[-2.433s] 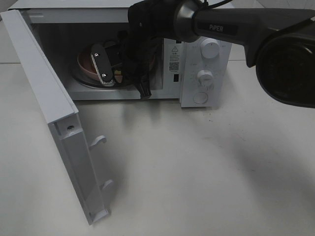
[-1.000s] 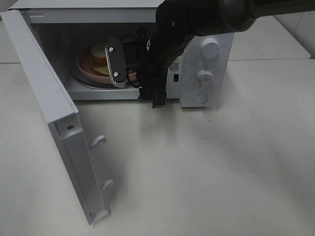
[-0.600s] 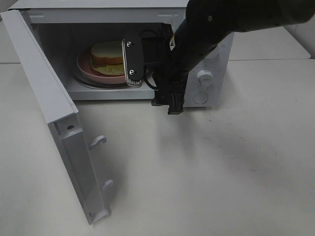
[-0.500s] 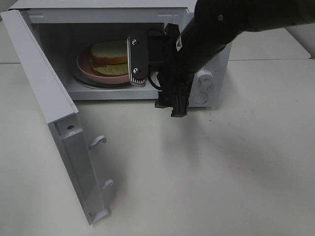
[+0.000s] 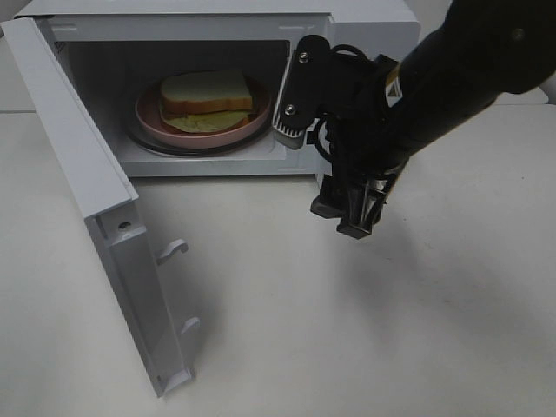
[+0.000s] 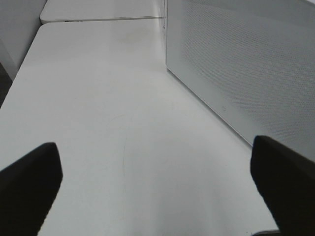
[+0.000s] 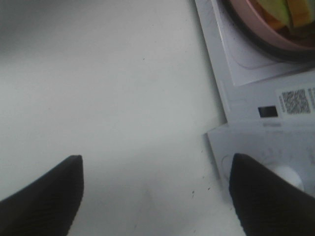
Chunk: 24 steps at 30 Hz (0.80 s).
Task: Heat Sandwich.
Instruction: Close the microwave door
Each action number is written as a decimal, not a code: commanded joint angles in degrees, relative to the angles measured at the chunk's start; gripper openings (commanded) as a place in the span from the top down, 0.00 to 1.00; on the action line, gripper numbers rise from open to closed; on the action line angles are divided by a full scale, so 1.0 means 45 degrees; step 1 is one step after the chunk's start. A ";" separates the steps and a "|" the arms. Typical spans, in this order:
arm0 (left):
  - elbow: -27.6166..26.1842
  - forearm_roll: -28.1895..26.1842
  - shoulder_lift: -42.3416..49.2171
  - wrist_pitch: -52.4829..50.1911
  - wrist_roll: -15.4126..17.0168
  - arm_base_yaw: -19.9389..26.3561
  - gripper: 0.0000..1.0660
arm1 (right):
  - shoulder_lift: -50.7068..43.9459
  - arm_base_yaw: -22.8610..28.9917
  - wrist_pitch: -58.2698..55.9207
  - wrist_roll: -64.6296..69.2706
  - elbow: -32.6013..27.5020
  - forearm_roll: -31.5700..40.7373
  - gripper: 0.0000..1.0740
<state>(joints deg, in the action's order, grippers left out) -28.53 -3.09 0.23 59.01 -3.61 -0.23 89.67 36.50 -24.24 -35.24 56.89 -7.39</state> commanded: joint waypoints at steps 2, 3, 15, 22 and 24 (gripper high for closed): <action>0.0038 -0.0025 0.0344 -0.0013 0.0038 -0.0013 0.06 | -0.1171 0.0076 -0.1019 0.1655 -0.0942 0.0000 0.28; 0.0038 -0.0025 0.0344 -0.0013 0.0038 -0.0013 0.06 | -0.1171 0.0076 -0.1019 0.1655 -0.0942 0.0000 0.28; 0.0038 -0.0025 0.0344 -0.0013 0.0038 -0.0013 0.06 | -0.4304 0.0076 -0.2394 0.5959 -0.2725 0.0025 0.28; 0.0038 -0.0025 0.0344 -0.0013 0.0038 -0.0013 0.06 | -0.6086 0.0076 -0.5118 0.7932 -0.3018 0.0013 0.29; 0.0038 -0.0025 0.0344 -0.0013 0.0038 -0.0013 0.06 | -0.6290 0.0076 -0.5437 0.8060 -0.3018 0.0013 0.29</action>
<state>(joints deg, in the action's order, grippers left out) -28.53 -3.09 0.23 59.01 -3.61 -0.23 61.94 36.55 -47.44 0.00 43.54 -7.33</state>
